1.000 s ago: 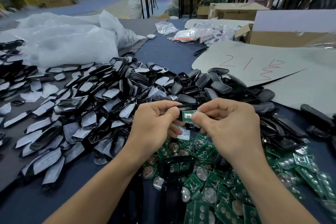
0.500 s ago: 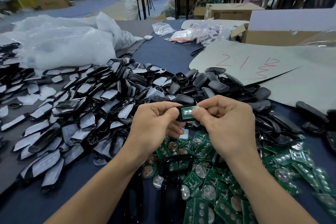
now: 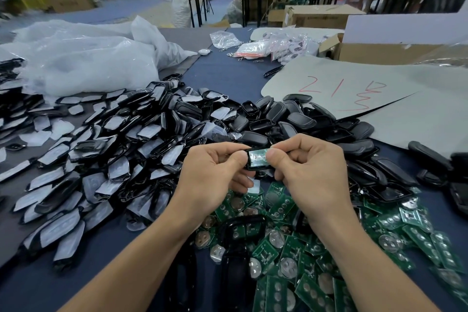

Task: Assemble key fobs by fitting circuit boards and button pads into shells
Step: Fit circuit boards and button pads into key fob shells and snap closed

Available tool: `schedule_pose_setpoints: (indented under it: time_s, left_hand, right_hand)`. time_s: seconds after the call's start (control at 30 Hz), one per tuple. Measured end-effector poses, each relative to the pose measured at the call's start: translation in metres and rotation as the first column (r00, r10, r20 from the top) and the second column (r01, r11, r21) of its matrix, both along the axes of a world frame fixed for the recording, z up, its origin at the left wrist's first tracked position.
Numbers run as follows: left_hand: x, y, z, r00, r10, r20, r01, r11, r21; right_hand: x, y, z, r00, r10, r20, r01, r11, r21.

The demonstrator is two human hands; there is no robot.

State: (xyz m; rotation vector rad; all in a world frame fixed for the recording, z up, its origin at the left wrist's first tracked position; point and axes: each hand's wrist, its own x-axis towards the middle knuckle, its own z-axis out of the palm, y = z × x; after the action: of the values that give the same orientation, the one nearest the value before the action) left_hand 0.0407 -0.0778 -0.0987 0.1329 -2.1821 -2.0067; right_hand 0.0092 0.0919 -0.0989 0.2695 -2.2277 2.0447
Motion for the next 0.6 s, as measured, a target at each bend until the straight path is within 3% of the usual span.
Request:
schedule_pose_setpoints:
  time_s: [0.3,0.6]
  left_hand:
    - [0.0000,0.0025,-0.0011,1.000,0.009,-0.004,-0.009,1.000,0.011]
    - [0.0023,0.0044,-0.0018,0.999,0.036,-0.003,-0.036,0.999,0.010]
  right_hand:
    - [-0.0018,-0.0006,-0.0024,0.998,0.001,0.064,0.003,0.997,-0.073]
    - [0.0055,-0.0064,-0.0015,0.987,-0.155,-0.035,0.158,0.980,0.119]
